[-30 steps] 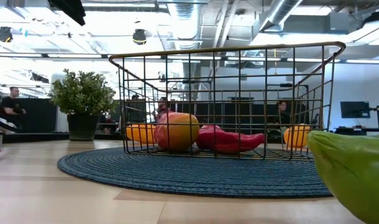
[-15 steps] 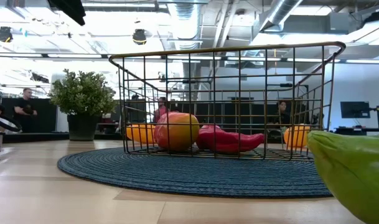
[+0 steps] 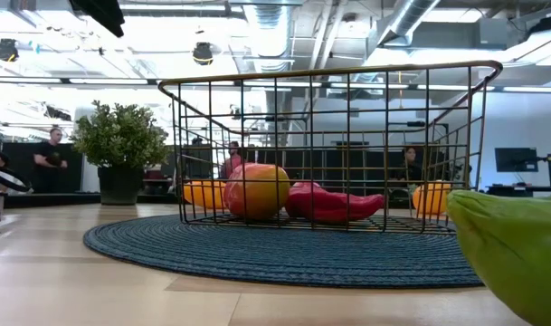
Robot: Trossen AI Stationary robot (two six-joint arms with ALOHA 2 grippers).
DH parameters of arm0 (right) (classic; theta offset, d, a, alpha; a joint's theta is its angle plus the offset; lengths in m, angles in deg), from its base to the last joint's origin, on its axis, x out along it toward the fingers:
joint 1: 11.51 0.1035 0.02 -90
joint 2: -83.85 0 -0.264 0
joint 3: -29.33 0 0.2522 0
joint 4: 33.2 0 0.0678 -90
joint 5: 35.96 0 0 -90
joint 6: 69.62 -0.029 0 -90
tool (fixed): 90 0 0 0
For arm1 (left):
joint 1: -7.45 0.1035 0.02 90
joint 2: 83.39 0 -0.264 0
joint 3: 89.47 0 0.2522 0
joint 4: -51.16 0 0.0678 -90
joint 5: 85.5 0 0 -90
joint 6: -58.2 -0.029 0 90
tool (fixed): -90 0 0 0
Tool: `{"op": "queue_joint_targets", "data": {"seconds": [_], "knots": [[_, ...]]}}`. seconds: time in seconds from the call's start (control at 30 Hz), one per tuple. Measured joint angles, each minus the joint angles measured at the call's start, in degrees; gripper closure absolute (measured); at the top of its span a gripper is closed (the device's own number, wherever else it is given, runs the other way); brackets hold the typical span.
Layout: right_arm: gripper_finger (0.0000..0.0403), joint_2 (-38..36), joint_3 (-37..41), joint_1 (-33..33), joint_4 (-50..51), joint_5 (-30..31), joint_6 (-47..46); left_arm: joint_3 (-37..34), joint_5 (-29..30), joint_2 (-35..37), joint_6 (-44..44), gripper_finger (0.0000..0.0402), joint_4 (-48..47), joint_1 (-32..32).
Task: Build produce basket
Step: Put the dark red chili pepper into the gold wire basket
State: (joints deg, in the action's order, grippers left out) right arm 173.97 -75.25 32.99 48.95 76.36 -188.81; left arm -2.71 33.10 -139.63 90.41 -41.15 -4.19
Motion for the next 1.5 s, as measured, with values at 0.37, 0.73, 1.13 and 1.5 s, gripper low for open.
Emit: {"op": "queue_joint_targets", "data": {"seconds": [0.37,0.73,1.13,1.5], "knots": [[0.0325,-1.90,-9.78,-25.58,5.05,-2.31,48.31,0.00,-0.33,0.02,-0.27,0.0162,-0.02,0.00],[0.0325,6.74,-9.78,-40.44,-6.15,-21.35,75.73,-0.02,-1.19,0.02,-1.08,0.0162,-0.04,-0.02],[0.0325,20.73,-9.76,-39.06,-2.91,-33.21,84.20,-0.02,-1.28,0.01,-1.36,0.0162,-0.05,0.00],[0.0326,27.71,-9.67,-37.73,-1.09,-29.98,83.32,-0.02,-1.30,0.02,-1.31,0.0162,-0.14,0.00]]}}
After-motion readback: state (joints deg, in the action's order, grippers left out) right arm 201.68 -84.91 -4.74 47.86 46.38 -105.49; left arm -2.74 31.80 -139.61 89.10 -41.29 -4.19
